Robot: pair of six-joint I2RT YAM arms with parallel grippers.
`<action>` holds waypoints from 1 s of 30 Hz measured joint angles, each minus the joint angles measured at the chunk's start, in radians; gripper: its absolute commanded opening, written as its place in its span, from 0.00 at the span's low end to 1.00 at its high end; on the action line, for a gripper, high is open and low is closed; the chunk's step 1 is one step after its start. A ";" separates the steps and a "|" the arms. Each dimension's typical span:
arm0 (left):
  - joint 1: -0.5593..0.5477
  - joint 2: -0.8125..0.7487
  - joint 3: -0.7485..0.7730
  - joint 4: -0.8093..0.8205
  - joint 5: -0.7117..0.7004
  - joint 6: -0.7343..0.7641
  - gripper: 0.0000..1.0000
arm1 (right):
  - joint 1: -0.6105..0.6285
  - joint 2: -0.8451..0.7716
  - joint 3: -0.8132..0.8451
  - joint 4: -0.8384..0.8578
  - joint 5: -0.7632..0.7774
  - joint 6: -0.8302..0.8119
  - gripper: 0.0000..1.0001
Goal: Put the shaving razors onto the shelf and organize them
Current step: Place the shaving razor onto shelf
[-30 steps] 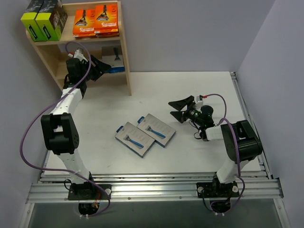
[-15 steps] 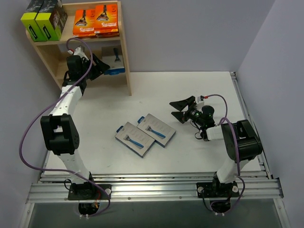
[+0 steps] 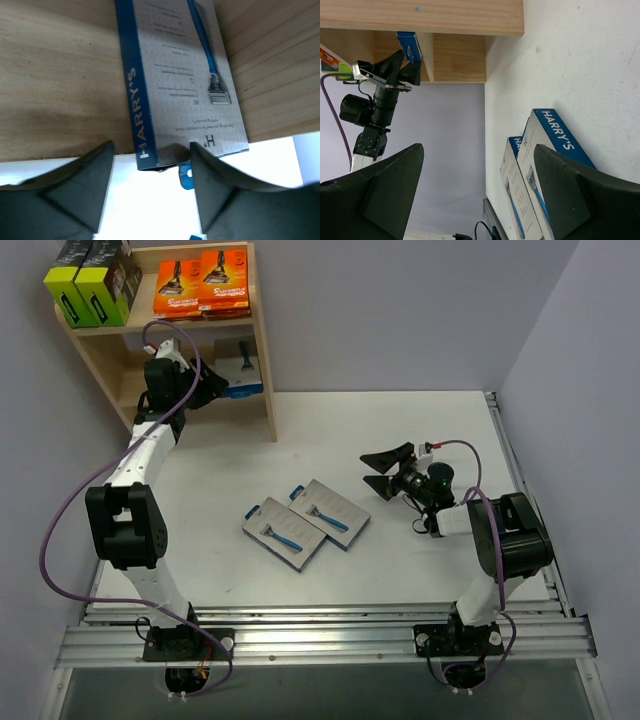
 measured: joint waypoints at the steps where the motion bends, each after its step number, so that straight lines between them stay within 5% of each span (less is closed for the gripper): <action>1: -0.003 0.000 -0.004 0.011 -0.004 0.000 0.63 | -0.003 0.001 0.000 0.000 -0.001 0.001 0.87; 21: -0.052 0.000 -0.046 0.165 -0.062 0.094 0.53 | -0.024 0.102 0.000 0.007 -0.024 0.037 0.87; 30: -0.062 0.000 -0.094 0.241 -0.047 0.102 0.91 | -0.026 0.118 0.000 0.008 -0.024 0.039 0.87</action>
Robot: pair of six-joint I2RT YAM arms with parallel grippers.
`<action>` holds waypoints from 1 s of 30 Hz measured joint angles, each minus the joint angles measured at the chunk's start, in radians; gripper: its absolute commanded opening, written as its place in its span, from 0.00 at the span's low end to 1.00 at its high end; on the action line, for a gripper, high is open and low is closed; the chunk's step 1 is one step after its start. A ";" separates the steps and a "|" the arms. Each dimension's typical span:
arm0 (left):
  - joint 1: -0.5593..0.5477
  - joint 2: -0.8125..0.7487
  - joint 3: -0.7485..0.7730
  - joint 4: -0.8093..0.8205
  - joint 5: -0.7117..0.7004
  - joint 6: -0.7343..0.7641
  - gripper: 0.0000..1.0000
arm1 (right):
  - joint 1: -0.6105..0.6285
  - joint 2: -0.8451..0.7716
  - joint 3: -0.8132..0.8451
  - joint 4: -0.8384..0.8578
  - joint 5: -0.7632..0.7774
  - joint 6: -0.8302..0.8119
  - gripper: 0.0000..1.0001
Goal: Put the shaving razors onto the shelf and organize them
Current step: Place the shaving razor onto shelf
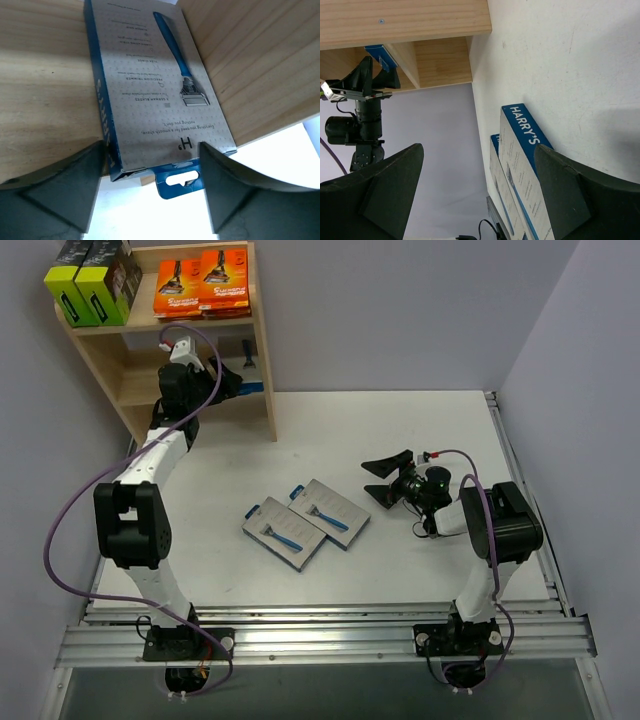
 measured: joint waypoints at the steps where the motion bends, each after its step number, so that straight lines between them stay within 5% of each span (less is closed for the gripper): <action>1: -0.001 0.000 0.000 0.001 0.000 0.002 0.97 | 0.000 0.000 0.000 0.000 0.000 0.000 0.88; 19: -0.005 -0.156 -0.090 0.005 -0.098 0.035 0.94 | 0.000 -0.052 -0.039 0.000 0.000 -0.006 0.89; 26: -0.005 -0.373 -0.206 -0.104 -0.130 0.035 0.94 | 0.003 -0.179 -0.070 -0.014 0.002 -0.092 0.91; 30: -0.005 -0.542 -0.278 -0.208 -0.134 0.038 0.94 | 0.031 -0.343 -0.055 -0.205 0.032 -0.269 0.94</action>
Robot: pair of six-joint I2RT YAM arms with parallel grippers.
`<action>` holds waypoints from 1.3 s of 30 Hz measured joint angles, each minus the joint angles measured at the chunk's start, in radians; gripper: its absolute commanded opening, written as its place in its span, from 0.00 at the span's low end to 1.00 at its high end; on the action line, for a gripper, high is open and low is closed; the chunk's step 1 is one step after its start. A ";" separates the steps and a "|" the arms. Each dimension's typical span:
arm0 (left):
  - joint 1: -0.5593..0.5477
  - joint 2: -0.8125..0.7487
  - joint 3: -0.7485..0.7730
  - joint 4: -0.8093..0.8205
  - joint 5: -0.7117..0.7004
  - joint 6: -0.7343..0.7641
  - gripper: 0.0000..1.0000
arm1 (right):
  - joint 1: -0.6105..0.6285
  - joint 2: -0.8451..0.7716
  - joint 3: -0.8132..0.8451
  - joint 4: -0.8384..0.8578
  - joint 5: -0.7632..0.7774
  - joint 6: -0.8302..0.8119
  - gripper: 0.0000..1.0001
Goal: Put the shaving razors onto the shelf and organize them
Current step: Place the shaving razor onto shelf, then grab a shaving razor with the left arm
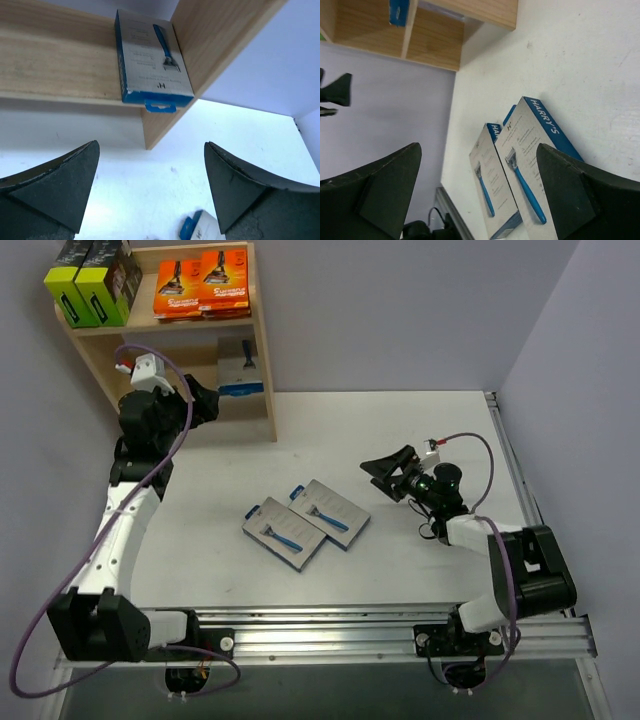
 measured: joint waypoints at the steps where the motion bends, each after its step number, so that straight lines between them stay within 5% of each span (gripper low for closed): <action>1: 0.001 -0.037 -0.014 -0.024 0.003 0.000 0.94 | 0.018 -0.037 0.016 -0.074 0.017 -0.056 0.95; 5: 0.012 -0.165 -0.079 -0.086 0.042 0.013 1.00 | 0.104 -0.147 0.090 -0.349 0.086 -0.245 0.96; 12: 0.016 -0.366 -0.257 -0.161 0.076 0.043 0.97 | 0.189 -0.229 0.105 -0.636 0.160 -0.414 0.77; 20: 0.005 -0.482 -0.301 -0.252 -0.062 0.050 0.94 | 0.357 -0.237 0.160 -0.853 0.291 -0.530 0.87; 23: 0.005 -0.488 -0.301 -0.267 -0.086 0.053 0.94 | 0.387 -0.238 0.165 -0.888 0.344 -0.547 0.77; 29: 0.005 -0.499 -0.301 -0.295 -0.146 0.066 0.98 | 0.449 -0.238 0.164 -0.922 0.414 -0.535 0.26; 32: 0.005 -0.501 -0.301 -0.300 -0.149 0.074 0.94 | 0.513 -0.238 0.158 -0.920 0.431 -0.513 0.10; 39: -0.003 -0.510 -0.301 -0.304 -0.127 0.082 0.94 | 0.658 -0.208 0.135 -0.895 0.453 -0.458 0.06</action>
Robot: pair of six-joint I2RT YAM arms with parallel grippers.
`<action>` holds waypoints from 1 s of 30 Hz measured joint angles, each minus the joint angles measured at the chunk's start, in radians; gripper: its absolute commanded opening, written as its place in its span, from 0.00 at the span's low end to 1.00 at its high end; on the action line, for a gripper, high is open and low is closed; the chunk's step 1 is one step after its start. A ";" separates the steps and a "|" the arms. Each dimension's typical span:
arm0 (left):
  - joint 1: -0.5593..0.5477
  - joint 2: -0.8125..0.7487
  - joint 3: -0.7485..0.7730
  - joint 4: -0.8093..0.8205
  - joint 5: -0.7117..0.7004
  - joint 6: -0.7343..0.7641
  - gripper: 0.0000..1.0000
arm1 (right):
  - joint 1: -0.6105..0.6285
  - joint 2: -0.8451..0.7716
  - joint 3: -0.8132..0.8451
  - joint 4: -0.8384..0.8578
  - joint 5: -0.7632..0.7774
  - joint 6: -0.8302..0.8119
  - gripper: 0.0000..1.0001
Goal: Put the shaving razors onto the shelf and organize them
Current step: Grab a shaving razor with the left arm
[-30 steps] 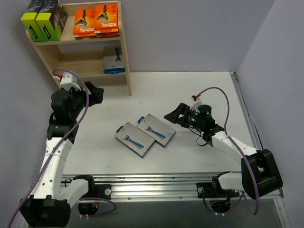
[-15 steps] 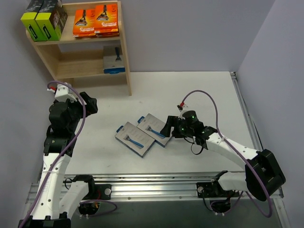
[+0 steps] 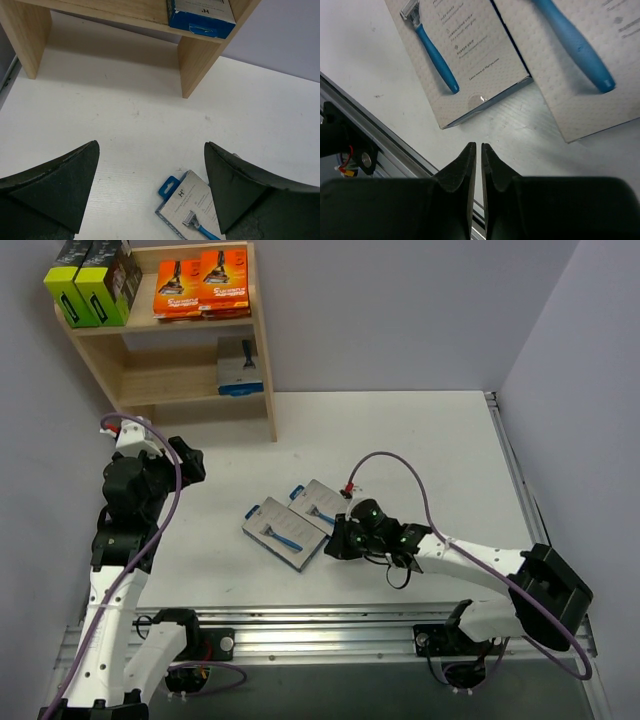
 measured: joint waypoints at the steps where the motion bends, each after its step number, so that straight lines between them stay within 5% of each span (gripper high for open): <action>1: 0.000 0.000 0.000 -0.001 0.000 0.000 0.94 | 0.017 0.016 0.000 0.010 0.006 0.008 0.06; 14: -0.003 0.007 0.000 -0.008 -0.003 0.000 0.94 | 0.023 0.244 0.021 0.037 0.122 0.058 0.14; 30: -0.004 0.031 0.000 -0.006 0.013 -0.010 0.94 | -0.342 0.233 0.019 0.055 0.072 -0.040 0.34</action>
